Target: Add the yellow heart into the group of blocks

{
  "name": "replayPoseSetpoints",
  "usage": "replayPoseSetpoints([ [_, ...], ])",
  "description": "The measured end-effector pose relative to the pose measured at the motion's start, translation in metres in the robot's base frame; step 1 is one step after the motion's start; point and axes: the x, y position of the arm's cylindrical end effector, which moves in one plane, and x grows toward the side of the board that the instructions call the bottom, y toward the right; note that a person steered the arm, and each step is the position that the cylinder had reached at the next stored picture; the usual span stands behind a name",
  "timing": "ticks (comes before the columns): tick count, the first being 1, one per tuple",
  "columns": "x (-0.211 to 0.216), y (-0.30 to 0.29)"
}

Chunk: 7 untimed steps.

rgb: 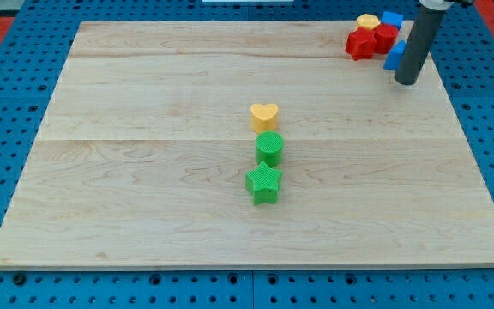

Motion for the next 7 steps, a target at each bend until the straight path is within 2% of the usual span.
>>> replayPoseSetpoints([
  [2, -0.039, 0.005],
  [4, -0.037, -0.007],
  [6, 0.04, -0.074],
  [7, 0.052, -0.114],
])
